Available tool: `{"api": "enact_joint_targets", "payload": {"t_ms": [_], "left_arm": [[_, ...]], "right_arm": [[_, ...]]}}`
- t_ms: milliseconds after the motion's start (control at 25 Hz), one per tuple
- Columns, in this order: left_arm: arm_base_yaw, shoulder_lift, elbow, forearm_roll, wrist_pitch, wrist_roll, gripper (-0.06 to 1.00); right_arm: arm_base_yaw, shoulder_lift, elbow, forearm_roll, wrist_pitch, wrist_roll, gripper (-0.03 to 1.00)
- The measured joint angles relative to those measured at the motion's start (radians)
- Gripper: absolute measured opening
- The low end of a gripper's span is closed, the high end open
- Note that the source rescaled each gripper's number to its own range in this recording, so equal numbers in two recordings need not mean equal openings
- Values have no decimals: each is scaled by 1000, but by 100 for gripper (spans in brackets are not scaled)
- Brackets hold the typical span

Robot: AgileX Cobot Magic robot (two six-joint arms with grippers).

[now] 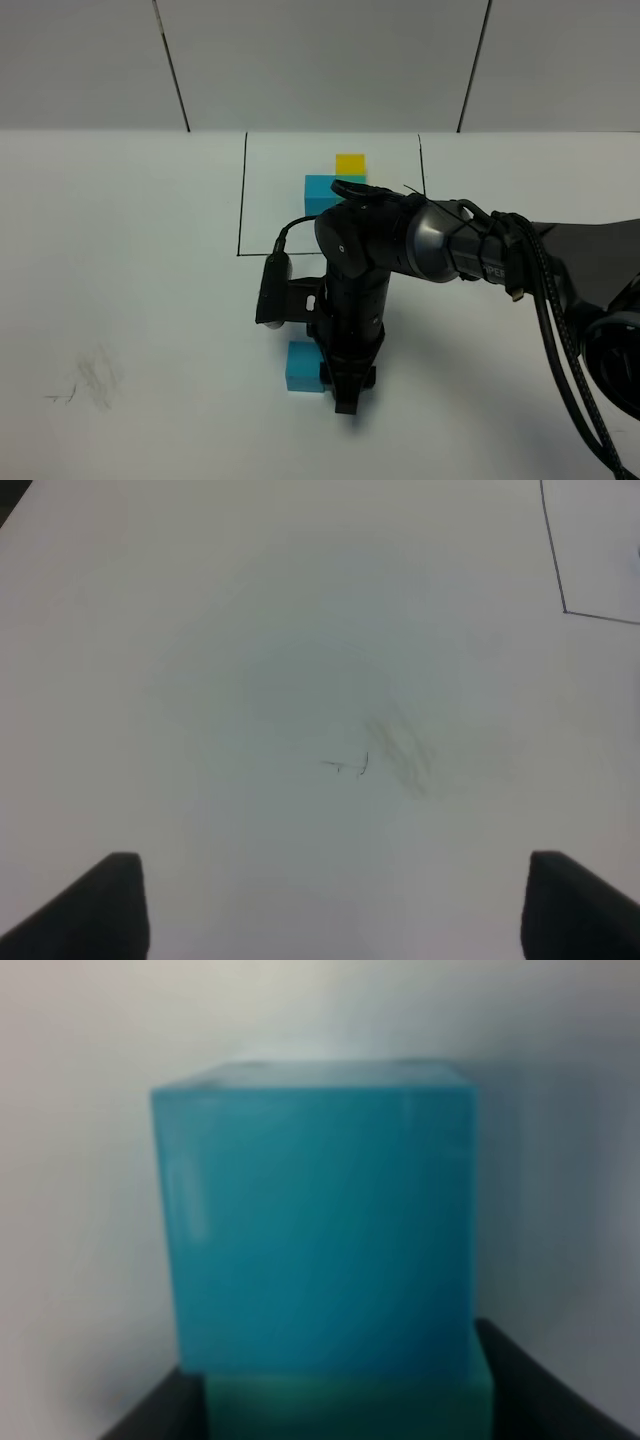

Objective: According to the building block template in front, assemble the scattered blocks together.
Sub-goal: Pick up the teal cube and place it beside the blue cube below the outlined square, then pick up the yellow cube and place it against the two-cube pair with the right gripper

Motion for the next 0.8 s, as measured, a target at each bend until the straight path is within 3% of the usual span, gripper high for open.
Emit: {"api": "enact_joint_targets", "payload": {"t_ms": [160,280,400,600,800], "left_arm": [[0,0,0,0,0,0,90],[0,0,0,0,0,0,90],[0,0,0,0,0,0,90],[0,0,0,0,0,0,90],[0,0,0,0,0,-1,90]], "right_arm": [[0,0,-26,1,62,52,63],[0,-27,-56,-4,128,95,80],[0,-94,-83,-41,189,163,83],[-16,-225,-87,-235,257,389,84],[-148,-370,-87,-299,260,588,82]]}}
